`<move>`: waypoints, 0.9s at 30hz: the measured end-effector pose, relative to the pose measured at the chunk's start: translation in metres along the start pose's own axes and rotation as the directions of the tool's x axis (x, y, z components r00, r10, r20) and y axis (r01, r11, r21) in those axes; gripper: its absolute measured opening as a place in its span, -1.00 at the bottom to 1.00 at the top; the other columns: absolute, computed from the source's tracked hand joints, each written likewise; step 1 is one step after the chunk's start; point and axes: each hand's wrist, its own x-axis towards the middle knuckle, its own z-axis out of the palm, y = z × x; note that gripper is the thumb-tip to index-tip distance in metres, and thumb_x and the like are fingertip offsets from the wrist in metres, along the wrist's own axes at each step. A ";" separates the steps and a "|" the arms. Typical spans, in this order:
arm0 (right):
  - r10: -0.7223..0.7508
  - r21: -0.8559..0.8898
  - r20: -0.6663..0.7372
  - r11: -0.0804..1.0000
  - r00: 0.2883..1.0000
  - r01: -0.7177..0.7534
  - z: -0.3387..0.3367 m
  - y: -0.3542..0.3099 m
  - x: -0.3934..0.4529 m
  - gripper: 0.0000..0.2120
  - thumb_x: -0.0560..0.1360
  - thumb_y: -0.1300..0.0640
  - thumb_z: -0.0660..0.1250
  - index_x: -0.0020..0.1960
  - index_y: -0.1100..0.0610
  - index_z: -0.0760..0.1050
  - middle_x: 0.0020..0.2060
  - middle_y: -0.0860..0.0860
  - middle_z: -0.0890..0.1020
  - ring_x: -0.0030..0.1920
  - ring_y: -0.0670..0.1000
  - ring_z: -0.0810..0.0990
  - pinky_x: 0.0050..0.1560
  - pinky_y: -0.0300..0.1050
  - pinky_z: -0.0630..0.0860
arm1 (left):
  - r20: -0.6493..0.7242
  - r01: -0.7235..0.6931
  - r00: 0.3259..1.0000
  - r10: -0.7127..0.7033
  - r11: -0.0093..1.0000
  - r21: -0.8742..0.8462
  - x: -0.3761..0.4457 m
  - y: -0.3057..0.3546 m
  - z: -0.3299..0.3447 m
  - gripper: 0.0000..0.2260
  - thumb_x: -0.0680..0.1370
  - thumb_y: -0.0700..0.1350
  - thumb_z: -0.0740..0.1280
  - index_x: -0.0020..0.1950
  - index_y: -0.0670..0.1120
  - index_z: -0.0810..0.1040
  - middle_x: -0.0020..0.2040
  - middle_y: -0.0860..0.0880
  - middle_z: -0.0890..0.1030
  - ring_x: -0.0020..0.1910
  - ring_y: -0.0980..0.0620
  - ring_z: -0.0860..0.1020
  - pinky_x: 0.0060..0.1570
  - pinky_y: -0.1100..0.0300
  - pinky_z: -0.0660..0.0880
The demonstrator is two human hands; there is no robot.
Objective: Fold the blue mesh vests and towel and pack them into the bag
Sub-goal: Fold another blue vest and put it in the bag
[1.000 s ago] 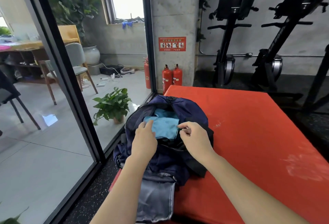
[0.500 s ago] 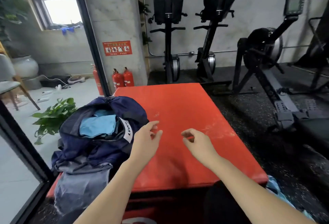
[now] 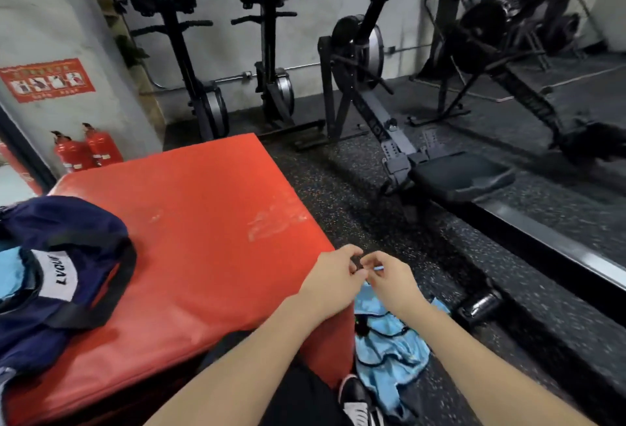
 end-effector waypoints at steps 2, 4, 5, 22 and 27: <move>0.068 -0.004 0.002 0.998 0.998 -0.068 -0.008 0.030 0.000 -0.87 0.52 0.29 0.34 0.03 0.18 0.61 -0.11 0.05 0.65 -0.12 0.07 0.62 -0.15 -0.26 0.37 | 0.056 0.022 0.998 -0.026 0.997 0.068 0.012 0.010 0.034 -0.71 0.56 -0.14 0.30 0.29 -0.03 0.52 0.05 -0.05 0.66 0.07 -0.04 0.59 0.10 0.12 0.48; 0.136 -0.034 0.019 0.990 0.991 -0.135 -0.012 0.060 0.000 -0.86 0.53 0.24 0.34 0.06 0.18 0.61 -0.09 0.05 0.66 -0.09 0.06 0.61 -0.12 -0.24 0.36 | 0.128 0.045 0.989 -0.068 0.984 0.170 0.021 0.011 0.068 -0.69 0.54 -0.25 0.24 0.26 -0.05 0.52 0.06 -0.12 0.65 0.10 -0.12 0.59 0.09 0.03 0.49; 0.164 -0.056 0.037 0.985 0.986 -0.162 -0.012 0.076 0.000 -0.85 0.54 0.23 0.34 0.08 0.18 0.62 -0.06 0.07 0.67 -0.05 0.07 0.62 -0.08 -0.21 0.39 | 0.168 0.054 0.982 -0.091 0.976 0.211 0.023 0.009 0.083 -0.67 0.54 -0.27 0.21 0.27 -0.05 0.51 0.09 -0.14 0.64 0.12 -0.15 0.59 0.11 0.00 0.50; 0.389 -0.294 0.298 0.906 0.872 -0.304 0.055 0.255 0.019 -0.70 0.55 0.16 0.31 0.28 0.12 0.54 0.23 0.10 0.56 0.17 0.11 0.58 0.17 0.00 0.53 | 0.464 0.145 0.820 -0.336 0.906 0.398 0.063 -0.077 0.217 -0.62 0.54 -0.38 0.17 0.32 -0.16 0.45 0.16 -0.24 0.53 0.07 -0.24 0.56 0.02 -0.06 0.54; 0.351 -0.311 0.348 0.918 0.869 -0.246 0.080 0.274 0.038 -0.63 0.51 0.22 0.28 0.30 0.06 0.50 0.29 0.05 0.50 0.22 0.13 0.54 0.17 0.02 0.50 | 0.455 0.227 0.803 -0.386 0.903 0.365 0.070 -0.101 0.236 -0.65 0.59 -0.27 0.22 0.37 -0.11 0.45 0.22 -0.21 0.52 0.12 -0.20 0.56 0.14 0.00 0.52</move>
